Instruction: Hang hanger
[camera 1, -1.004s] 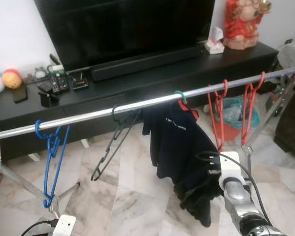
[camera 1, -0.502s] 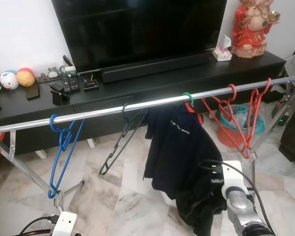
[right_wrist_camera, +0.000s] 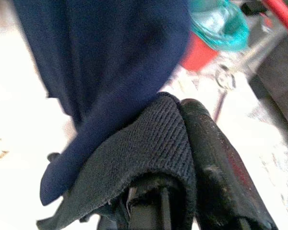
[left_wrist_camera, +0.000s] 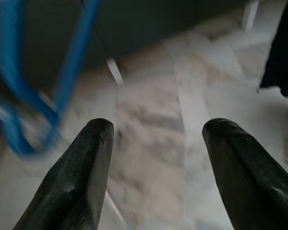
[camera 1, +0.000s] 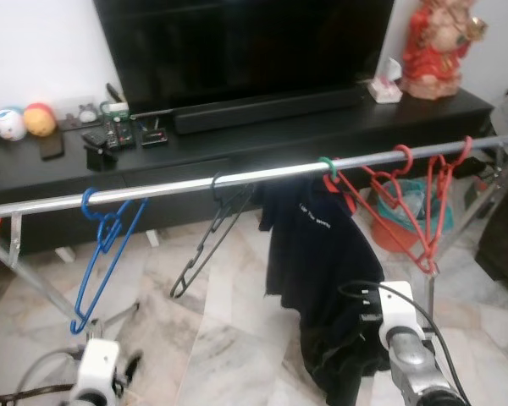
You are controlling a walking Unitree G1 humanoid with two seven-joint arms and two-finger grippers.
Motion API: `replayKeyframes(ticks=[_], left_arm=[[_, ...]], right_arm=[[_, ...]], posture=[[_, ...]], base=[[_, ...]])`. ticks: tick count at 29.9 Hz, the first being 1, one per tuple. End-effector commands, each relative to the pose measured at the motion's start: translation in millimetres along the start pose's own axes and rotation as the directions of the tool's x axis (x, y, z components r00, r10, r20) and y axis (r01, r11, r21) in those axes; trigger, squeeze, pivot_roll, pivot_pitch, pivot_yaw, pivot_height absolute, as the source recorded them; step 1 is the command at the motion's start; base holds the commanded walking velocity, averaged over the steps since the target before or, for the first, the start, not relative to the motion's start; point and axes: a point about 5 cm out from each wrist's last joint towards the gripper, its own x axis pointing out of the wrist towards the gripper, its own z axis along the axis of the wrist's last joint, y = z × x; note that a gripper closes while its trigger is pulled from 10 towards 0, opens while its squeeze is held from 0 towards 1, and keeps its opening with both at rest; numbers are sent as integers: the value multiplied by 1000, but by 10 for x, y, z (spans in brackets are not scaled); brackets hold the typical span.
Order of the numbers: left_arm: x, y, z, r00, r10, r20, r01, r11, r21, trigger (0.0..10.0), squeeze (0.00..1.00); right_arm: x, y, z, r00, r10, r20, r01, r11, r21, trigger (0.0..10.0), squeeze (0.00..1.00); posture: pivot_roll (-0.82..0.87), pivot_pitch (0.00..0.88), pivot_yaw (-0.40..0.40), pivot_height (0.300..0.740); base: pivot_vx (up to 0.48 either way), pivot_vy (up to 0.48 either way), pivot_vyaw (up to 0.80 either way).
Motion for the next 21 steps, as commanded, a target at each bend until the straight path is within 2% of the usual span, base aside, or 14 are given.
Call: replayKeyframes(ticks=[1,3,4,5,6,7,9,12,13,16,17,18,19,21], left_arm=[[39,-10,7,1000,-7,-11,7,999,-35,10000,0],[107,-14,65,1000,-9,2,9,999,-45,10000,0],[155,-10,94,1000,-3,-21,3,1000,19,10000,0],[154,-43,64,999,2,-51,0,999,33,10000,0],[153,-32,175,999,19,49,-29,979,201,10000,0],[121,-71,238,989,3,146,-47,954,295,10000,0],[96,-78,253,985,-3,175,-51,952,301,10000,0],[2,-154,318,974,-46,221,-13,966,257,10000,0],[-97,-219,434,958,-73,277,4,970,242,10000,0],[-242,-378,497,942,-102,319,31,975,221,10000,0],[-215,-382,504,944,-101,315,37,978,203,10000,0],[19,-178,565,964,-65,259,37,993,112,10000,0],[89,-108,603,967,-57,247,35,995,93,10000,0],[112,-107,774,942,-42,333,8,995,104,10000,0]], right_arm=[[22,17,89,1000,7,29,-7,1000,19,10000,0],[24,18,98,999,6,32,-7,1000,26,10000,0],[30,15,121,999,4,39,-5,999,42,10000,0],[32,19,122,999,4,37,-5,999,44,10000,0],[33,21,120,999,4,34,-5,999,42,10000,0],[35,19,119,1000,2,30,-3,999,41,10000,0],[32,14,111,1000,-3,29,1,999,55,10000,0],[28,-5,95,1000,-6,28,4,997,72,10000,0],[29,-26,89,1000,-6,26,5,997,72,10000,0],[53,-77,130,1000,-13,27,11,997,74,10000,0],[60,-101,139,999,-21,27,19,997,79,10000,0],[65,-140,138,999,-42,23,39,993,108,10000,0],[67,-151,140,999,-48,21,45,992,117,10000,0],[66,-182,135,997,-69,19,65,985,162,10000,0]], posture=[[-39,0,30,740],[-45,0,36,740],[-46,0,39,740],[-47,0,41,740],[-47,0,44,740],[-46,0,44,740],[-42,0,46,740],[-30,0,38,740],[-26,0,33,740],[-30,0,35,740],[-32,0,37,740],[-42,0,41,740],[-47,0,42,740],[-56,0,41,740]], base=[[0,0,0],[0,0,0],[0,0,0],[0,0,0],[0,0,0],[0,0,0],[0,0,0],[0,0,0],[0,0,0],[0,0,0],[0,0,0],[0,0,0],[0,0,0],[0,0,0]])
